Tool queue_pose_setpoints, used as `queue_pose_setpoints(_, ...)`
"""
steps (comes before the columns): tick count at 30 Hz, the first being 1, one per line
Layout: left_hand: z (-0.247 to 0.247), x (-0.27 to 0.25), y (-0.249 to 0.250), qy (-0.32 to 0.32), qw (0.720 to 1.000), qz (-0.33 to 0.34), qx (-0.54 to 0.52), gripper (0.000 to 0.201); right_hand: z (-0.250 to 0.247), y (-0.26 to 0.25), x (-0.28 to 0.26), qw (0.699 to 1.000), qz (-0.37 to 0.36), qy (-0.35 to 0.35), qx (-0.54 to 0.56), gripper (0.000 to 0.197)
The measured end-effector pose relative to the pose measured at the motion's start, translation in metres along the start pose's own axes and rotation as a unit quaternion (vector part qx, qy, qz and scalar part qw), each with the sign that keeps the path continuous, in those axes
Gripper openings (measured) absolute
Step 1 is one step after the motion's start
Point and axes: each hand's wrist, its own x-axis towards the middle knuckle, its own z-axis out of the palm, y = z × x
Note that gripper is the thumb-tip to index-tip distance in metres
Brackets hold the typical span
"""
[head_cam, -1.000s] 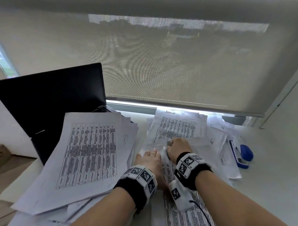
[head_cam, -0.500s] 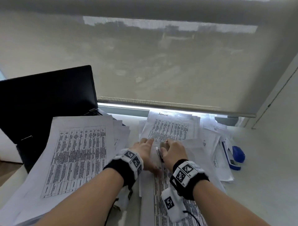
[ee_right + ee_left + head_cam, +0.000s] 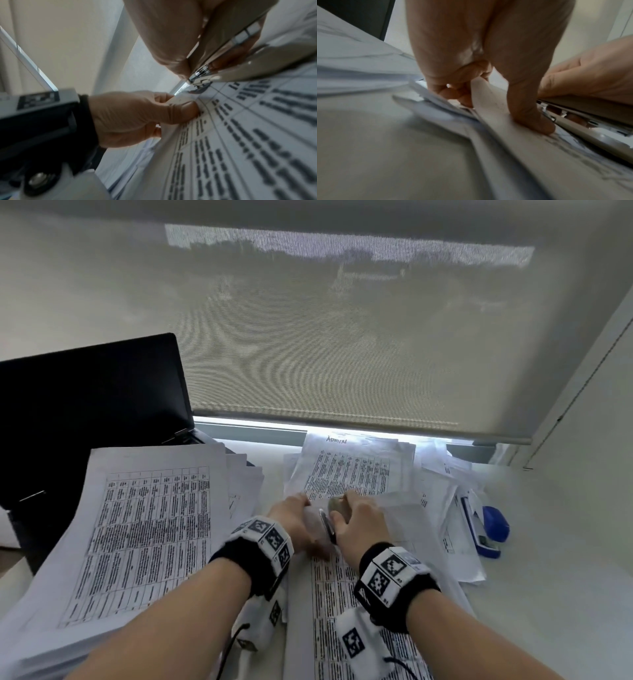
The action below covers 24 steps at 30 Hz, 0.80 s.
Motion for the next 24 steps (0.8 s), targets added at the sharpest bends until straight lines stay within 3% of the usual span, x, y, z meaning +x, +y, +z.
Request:
queue_pose_setpoints(3, 0.004, 0.001, 0.004, 0.022, 1.000, -0.001, 0.007, 0.038, 0.007, -0.003, 0.008, 0.999, 0.032, -0.011, -0.018, 0.021)
queue_pose_setpoints(8, 0.000, -0.001, 0.010, -0.024, 0.999, -0.015, 0.043, 0.076, 0.001, -0.003, 0.029, 0.992, 0.101, 0.055, 0.051, 0.023)
queue_pose_setpoints(12, 0.001, 0.000, 0.013, -0.031, 0.997, -0.032, 0.069, 0.095, -0.018, 0.014, 0.023, 0.995, 0.088, 0.033, 0.030, 0.022)
queue_pose_setpoints(18, 0.002, -0.010, 0.019, -0.021, 0.996, -0.028, 0.081, 0.087, -0.046, 0.030, -0.017, 0.995, 0.006, -0.077, -0.068, 0.010)
queue_pose_setpoints(21, 0.001, -0.017, 0.023, -0.024, 0.996, -0.030, 0.079, 0.086, -0.046, 0.028, -0.025, 0.992, 0.005, -0.085, -0.096, 0.006)
queue_pose_setpoints(24, 0.002, -0.027, 0.026, -0.053, 0.996, -0.027, 0.067, 0.100, -0.046, 0.025, -0.024, 0.990, 0.014, -0.081, -0.111, 0.012)
